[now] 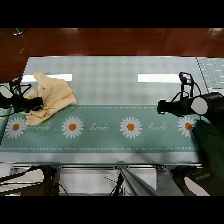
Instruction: Fold the shirts.
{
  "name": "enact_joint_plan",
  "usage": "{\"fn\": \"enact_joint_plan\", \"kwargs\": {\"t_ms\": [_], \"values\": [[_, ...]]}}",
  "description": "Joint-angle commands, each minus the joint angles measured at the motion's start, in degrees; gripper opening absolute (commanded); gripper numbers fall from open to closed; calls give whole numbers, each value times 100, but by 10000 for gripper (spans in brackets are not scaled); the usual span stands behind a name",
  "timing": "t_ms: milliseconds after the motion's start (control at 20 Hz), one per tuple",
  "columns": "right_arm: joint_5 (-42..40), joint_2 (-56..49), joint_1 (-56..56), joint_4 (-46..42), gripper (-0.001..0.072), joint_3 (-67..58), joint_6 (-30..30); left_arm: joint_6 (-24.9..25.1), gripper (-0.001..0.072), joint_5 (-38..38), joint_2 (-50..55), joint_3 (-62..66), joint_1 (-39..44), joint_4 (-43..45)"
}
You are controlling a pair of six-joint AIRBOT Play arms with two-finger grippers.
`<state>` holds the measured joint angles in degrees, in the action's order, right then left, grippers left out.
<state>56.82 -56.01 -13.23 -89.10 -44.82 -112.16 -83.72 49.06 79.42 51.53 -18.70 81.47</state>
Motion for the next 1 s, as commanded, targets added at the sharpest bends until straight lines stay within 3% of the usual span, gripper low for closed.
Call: {"fn": "enact_joint_plan", "kwargs": {"t_ms": [0,250,550,750,950], "values": [[319,0,-7,179,621,-363,39,756,32,599,-57,319,-20,-1217],[662,308,-9,236,621,-1316,57,1366,32,671,-1504,1469,-20,-2924],[872,1287,-9,466,620,-1427,195,1342,32,693,-2852,2870,387,-3077],[1108,1926,-9,511,620,-1427,328,1108,32,643,-2983,4129,946,-3165],[1167,2468,-9,664,620,-1427,389,1106,32,42,-2977,4701,1799,-3567]]}}
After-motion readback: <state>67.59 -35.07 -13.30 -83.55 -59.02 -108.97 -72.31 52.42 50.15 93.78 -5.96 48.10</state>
